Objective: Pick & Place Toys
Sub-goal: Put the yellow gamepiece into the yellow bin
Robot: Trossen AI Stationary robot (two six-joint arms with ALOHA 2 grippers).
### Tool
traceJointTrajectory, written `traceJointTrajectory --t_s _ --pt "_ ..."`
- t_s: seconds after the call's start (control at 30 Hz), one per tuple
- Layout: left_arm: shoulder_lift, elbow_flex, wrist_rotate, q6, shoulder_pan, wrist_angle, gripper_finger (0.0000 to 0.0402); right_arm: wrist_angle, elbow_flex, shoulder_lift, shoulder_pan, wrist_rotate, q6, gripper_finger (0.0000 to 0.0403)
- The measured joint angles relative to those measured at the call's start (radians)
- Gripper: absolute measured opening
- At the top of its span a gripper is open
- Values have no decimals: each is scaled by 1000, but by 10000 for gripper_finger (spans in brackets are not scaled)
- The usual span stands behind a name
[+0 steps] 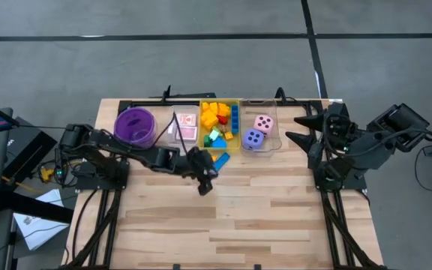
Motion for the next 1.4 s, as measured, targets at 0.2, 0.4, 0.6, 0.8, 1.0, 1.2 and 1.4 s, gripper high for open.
traceJointTrajectory --t_s 0.2,0.4,0.6,0.8,1.0,1.2,1.4 --pt "0 -48 -159 21 -109 82 191 0 0 -6 0 -38 6 250" --pt "1 -205 -432 -54 -185 254 248 -1 0 -13 -1 -51 39 250" --pt "13 -341 -483 -89 -169 552 301 -5 0 -25 -3 -75 70 250" --pt "87 -403 -474 -108 -150 663 312 -4 0 -26 -3 -75 81 250" --pt "224 -412 -476 -110 -147 832 301 4 0 -25 -27 -72 99 250" --pt "294 -413 -501 -110 -114 866 301 30 0 -24 -48 -72 125 250" --pt "335 -412 -505 -110 -92 884 298 58 0 -25 -67 -66 122 250"
